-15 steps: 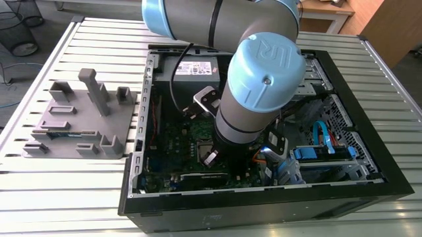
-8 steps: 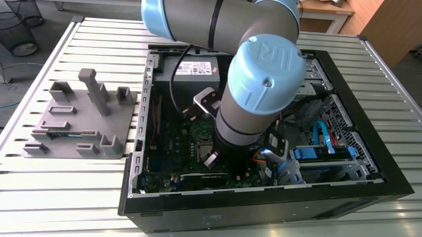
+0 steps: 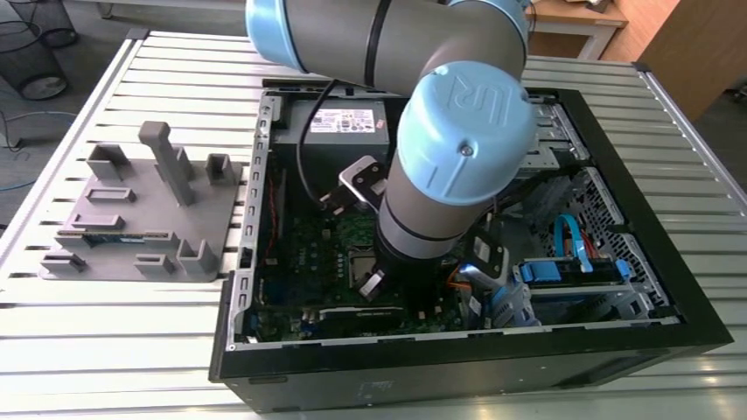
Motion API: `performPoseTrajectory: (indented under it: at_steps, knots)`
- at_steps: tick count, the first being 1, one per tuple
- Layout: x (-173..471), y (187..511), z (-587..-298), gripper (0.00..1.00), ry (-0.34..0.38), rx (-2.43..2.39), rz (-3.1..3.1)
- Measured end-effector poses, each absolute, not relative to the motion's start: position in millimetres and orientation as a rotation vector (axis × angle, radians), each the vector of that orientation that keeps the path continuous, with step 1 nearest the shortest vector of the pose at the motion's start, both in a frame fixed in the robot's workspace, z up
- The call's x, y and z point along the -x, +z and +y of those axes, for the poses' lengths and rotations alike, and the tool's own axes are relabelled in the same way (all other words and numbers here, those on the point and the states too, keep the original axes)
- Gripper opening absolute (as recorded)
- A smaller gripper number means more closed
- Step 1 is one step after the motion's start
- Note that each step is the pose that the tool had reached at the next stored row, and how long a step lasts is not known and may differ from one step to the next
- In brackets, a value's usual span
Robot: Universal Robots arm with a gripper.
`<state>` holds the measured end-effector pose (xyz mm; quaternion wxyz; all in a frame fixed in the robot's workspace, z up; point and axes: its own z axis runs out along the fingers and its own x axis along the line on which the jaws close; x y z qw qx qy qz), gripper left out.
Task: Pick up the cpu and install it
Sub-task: 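Install the first cpu locking lever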
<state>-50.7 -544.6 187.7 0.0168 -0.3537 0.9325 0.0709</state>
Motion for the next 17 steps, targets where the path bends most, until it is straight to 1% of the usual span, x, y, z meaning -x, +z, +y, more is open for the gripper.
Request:
performPoseTrajectory:
  at_steps: [13,17]
  knots:
    - [51.7,187.4,-545.3,0.11,0.223,1.098,2.896]
    - [51.8,186.8,-545.5,0.11,0.237,1.096,2.89]
